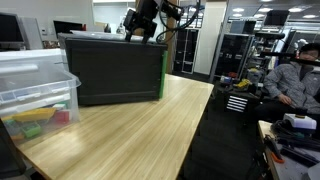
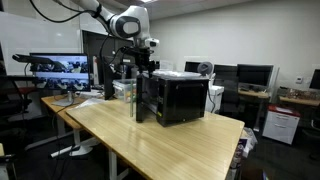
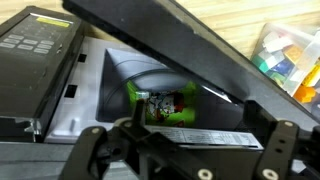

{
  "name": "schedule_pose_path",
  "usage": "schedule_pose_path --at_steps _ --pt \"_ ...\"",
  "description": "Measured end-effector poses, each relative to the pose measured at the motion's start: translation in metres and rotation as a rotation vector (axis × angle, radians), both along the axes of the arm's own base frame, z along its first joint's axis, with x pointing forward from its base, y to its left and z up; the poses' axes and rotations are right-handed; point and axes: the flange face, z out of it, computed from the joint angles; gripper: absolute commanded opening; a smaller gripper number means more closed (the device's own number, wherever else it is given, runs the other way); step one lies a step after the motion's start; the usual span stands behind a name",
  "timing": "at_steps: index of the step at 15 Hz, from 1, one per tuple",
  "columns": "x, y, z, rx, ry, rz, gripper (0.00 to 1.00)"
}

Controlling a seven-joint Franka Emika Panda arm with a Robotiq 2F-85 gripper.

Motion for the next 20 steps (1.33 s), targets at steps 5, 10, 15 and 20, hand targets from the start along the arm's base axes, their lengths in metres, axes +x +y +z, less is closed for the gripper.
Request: schedule_pose_path --at_steps 5,10,15,20 --pt "-0.025 0.023 0.022 -0.020 -0.025 0.100 1.00" --pt "-0.052 0.036 0.033 -0.038 -0.026 0.140 1.00" --pt "-0.067 0.025 0.025 -0.041 -0.004 0.131 1.00" --pt "-0.071 0.015 0.016 -0.051 0.006 0.144 1.00"
